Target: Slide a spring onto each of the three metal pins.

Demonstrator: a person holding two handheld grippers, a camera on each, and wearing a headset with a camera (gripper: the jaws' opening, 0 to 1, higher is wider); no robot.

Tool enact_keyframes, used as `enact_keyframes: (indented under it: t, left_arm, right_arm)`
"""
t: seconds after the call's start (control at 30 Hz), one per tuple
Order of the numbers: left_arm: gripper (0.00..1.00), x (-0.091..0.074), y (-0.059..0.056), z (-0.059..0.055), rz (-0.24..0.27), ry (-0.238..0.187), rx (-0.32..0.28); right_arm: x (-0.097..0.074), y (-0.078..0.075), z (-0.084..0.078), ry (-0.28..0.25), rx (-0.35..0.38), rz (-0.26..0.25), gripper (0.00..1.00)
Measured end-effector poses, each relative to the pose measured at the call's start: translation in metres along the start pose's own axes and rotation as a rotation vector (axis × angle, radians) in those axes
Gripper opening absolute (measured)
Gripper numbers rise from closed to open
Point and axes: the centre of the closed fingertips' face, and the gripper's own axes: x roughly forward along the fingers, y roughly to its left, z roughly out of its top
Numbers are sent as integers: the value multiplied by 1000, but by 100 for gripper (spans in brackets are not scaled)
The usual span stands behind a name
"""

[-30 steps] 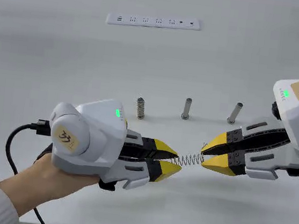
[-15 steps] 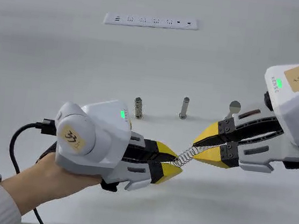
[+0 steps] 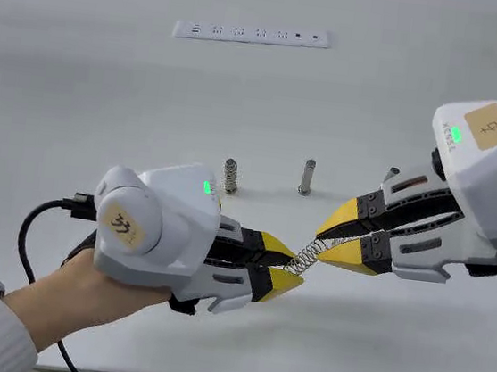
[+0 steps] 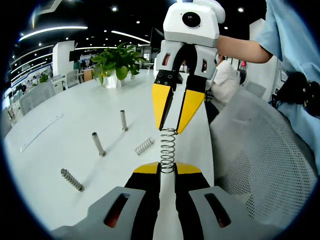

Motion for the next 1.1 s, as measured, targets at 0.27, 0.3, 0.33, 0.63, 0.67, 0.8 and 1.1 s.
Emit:
enact_keyframes:
  t: [0.27,0.3,0.33,0.63,0.67,0.8,1.1]
  left_arm:
    - [6,1,-1,1,-4,-8,-1]
    - [6,1,-2,1,-5,-7,-1]
    - [6,1,-2,2,-5,-7,0]
    - [6,3,-3,2,-12,-1,8]
    - [6,3,-3,2,-13,-1,8]
    - [6,4,-4,1,-16,3,8]
    - [6,5,-5,4,-11,-8,7]
  right_arm:
    - [-2,1,-2,21,8,5,18]
    - [-2,1,-2,27,1,8,20]
    - [-2,2,-2,33,-3,11,20]
    - [3,5,-7,118,-66,76,19]
    - [4,5,-7,125,-71,81,19]
    - [6,5,-7,147,-79,111,16]
    - [13,5,-9,193,-100,167,13]
